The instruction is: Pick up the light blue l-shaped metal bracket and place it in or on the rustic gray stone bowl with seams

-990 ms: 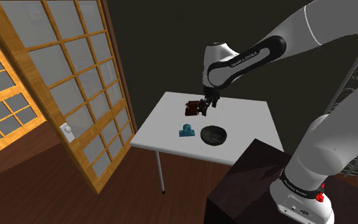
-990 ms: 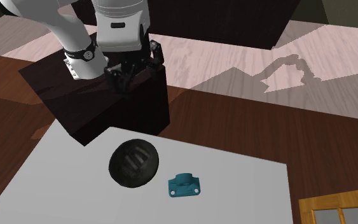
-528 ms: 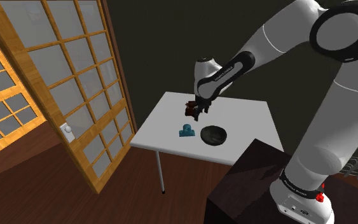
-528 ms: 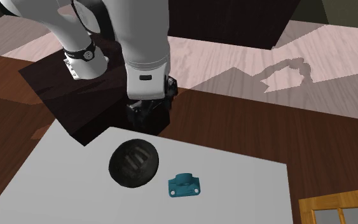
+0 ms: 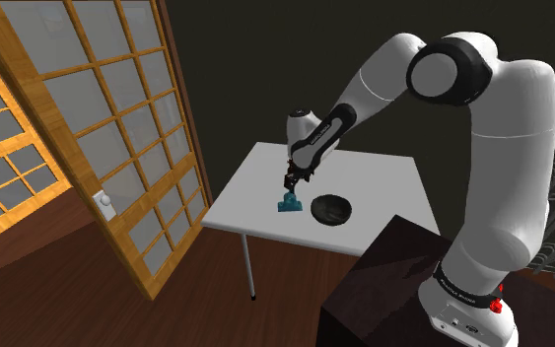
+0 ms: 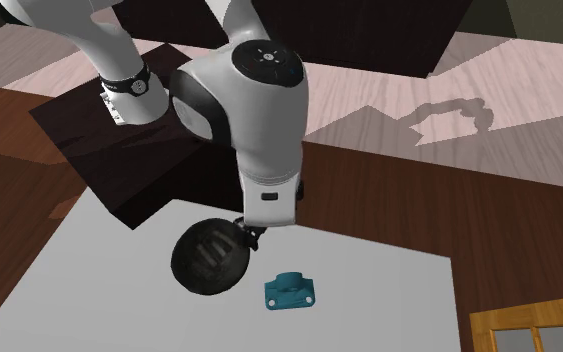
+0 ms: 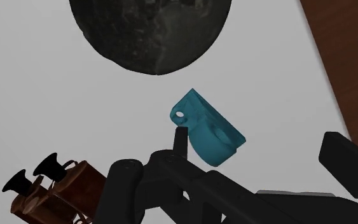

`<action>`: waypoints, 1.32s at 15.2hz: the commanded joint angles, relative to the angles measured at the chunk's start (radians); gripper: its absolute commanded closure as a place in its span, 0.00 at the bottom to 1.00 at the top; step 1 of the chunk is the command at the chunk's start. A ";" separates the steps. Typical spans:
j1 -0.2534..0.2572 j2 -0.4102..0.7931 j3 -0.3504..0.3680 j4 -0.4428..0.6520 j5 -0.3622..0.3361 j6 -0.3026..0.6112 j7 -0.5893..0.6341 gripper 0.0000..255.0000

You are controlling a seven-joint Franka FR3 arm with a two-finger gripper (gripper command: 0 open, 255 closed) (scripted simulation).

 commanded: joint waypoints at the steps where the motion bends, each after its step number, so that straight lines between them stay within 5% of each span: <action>1: 0.005 0.082 -0.010 0.060 -0.013 0.025 0.017 0.00; 8: 0.013 0.348 -0.038 0.314 -0.026 0.050 0.049 0.00; 20: 0.006 0.444 -0.042 0.363 -0.029 0.098 0.051 0.00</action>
